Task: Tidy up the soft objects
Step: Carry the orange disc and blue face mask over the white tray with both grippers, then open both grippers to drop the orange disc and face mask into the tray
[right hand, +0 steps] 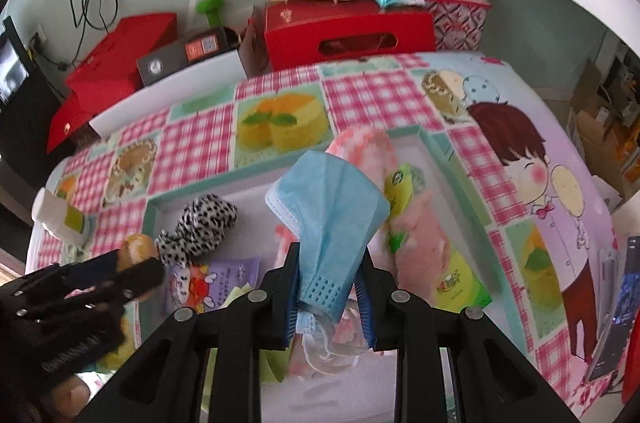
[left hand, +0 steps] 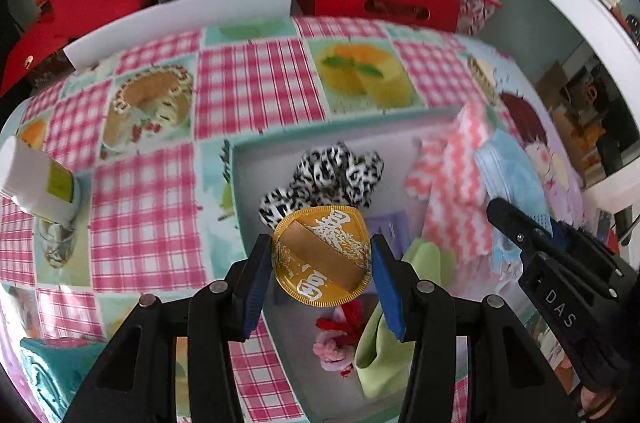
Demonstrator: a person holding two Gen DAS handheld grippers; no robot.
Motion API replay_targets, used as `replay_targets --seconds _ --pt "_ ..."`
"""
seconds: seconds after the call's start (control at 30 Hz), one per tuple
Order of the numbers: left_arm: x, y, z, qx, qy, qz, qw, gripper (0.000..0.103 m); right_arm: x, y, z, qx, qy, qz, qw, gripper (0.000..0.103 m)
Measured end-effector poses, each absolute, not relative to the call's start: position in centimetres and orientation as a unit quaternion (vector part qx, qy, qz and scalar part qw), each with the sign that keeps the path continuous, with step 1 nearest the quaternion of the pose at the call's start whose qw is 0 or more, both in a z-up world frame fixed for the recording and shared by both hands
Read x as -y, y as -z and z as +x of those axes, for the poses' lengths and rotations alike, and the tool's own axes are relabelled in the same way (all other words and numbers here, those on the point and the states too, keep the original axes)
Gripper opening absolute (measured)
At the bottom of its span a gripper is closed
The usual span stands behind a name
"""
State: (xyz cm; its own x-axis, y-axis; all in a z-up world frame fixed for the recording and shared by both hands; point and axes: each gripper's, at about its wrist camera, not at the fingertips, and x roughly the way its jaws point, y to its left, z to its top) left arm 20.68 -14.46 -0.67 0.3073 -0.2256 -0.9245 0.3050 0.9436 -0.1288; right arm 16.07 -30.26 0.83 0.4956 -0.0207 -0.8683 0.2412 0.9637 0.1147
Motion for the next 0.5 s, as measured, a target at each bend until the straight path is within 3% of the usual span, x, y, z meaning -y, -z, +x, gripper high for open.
replay_targets --seconds 0.33,0.5 --pt "15.4 2.4 20.5 -0.586 0.165 0.046 0.792 0.051 29.9 1.2 16.6 -0.53 0.073 0.103 0.839 0.027" --pt "15.3 2.2 20.4 -0.589 0.167 0.038 0.79 0.051 30.0 2.2 16.7 -0.546 0.082 0.099 0.828 0.035"
